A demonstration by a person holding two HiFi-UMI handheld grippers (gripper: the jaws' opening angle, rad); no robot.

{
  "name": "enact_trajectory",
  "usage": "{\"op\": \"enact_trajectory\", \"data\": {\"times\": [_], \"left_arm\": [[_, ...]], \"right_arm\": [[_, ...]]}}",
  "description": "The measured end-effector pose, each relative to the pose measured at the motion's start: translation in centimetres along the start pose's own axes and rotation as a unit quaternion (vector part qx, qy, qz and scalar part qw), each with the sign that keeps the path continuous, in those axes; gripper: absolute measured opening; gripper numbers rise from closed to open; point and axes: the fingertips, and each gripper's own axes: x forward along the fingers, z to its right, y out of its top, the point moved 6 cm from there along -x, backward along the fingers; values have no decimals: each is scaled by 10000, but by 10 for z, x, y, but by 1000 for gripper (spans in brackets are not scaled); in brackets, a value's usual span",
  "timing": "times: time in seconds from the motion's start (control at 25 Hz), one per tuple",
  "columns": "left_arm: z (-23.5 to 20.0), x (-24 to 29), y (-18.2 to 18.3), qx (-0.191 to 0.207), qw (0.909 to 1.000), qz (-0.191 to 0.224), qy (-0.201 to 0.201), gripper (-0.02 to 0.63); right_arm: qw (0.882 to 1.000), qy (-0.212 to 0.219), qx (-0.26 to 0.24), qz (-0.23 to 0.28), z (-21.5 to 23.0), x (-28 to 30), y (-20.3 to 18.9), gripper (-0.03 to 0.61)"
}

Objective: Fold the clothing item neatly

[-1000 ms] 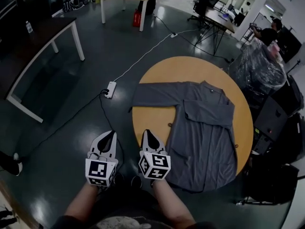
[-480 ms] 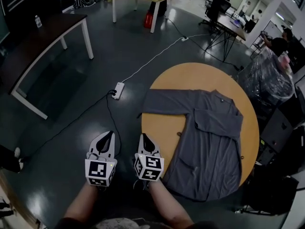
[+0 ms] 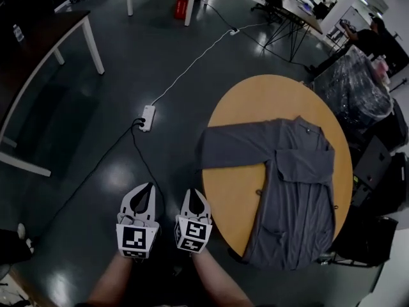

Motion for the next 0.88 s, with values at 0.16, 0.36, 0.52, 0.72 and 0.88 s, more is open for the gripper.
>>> {"op": "enact_trajectory", "data": {"times": [0.16, 0.36, 0.52, 0.72, 0.88], "left_arm": [[-14, 26, -33, -36, 9992, -281, -273, 8], [-20, 42, -65, -173, 9972, -562, -458, 8], [-28, 50, -77, -213, 9964, -607, -550, 8], [-42, 50, -82, -189, 9961, -704, -502, 8], [-46, 49, -86, -241, 9959, -767, -422, 8]], "right_arm": [[9982, -577, 151, -87, 2, 39, -31, 6], [9934, -1097, 271, -213, 15, 73, -58, 79], [9909, -1291, 319, -209, 20, 98, -63, 84], [9902, -1386, 156, -74, 23, 114, -55, 87], [9917, -1283, -51, -57, 18, 113, -52, 86]]}}
